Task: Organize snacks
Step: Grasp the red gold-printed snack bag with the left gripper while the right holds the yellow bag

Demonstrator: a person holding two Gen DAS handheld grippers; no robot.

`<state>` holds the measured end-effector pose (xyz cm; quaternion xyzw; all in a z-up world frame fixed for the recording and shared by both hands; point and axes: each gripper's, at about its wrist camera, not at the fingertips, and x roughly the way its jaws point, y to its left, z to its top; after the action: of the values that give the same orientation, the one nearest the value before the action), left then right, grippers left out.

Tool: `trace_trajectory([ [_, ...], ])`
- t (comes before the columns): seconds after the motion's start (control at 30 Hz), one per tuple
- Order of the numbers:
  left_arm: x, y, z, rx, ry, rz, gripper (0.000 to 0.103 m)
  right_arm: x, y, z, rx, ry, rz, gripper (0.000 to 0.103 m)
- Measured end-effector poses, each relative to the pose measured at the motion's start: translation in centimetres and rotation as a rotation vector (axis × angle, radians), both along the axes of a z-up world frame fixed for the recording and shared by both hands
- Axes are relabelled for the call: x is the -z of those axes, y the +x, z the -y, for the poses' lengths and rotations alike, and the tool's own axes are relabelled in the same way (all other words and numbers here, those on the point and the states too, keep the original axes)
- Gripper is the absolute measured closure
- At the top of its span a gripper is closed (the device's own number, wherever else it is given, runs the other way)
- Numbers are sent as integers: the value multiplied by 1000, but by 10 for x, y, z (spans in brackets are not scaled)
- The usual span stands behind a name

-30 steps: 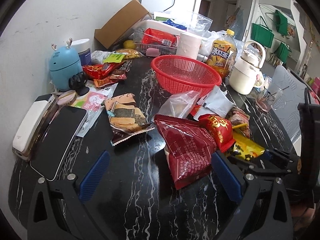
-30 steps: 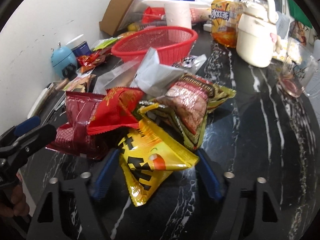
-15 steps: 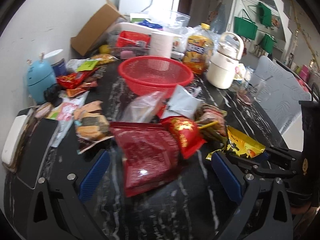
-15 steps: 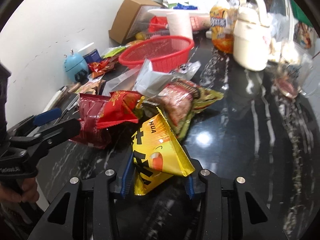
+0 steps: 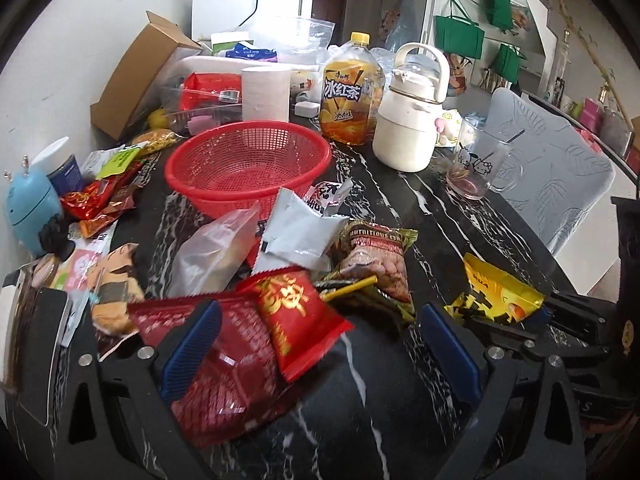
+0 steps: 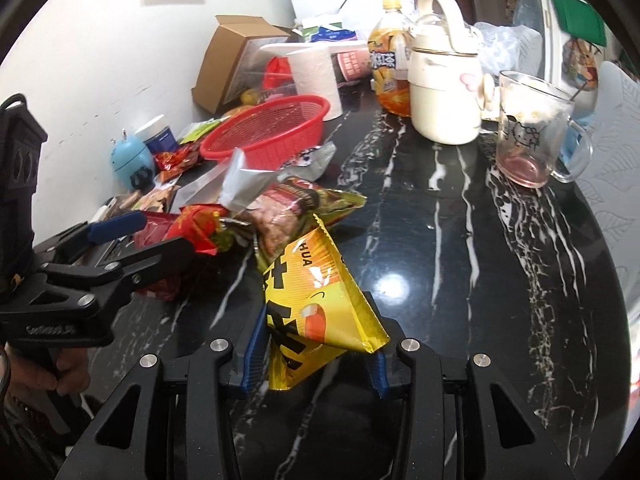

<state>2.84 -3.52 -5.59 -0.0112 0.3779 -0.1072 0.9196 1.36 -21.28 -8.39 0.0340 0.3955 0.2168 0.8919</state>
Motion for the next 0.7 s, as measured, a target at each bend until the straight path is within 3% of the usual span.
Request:
trace_trajectory([
  [0.07,3,5,2,15,-1,-12,20,1,2,2,3,1,1,61],
  [0.23,16,17,4,-2,34,-58,23,5,5,6,3,-1,3,61],
  [0.3,16,18,4,-18,47,-46,32,6,7,6,5,-2,-2,61],
  [0.37,17,19,1,-7,32,-50,53,8,9,6,4,-3,-7,61],
  [0.43,19,19,-1,-5,26,-55,62,10,10,5,3,-4,-10,61],
  [0.7,18,9,1,34,13,-66,69,7,5,1,-7,3,-1,61],
])
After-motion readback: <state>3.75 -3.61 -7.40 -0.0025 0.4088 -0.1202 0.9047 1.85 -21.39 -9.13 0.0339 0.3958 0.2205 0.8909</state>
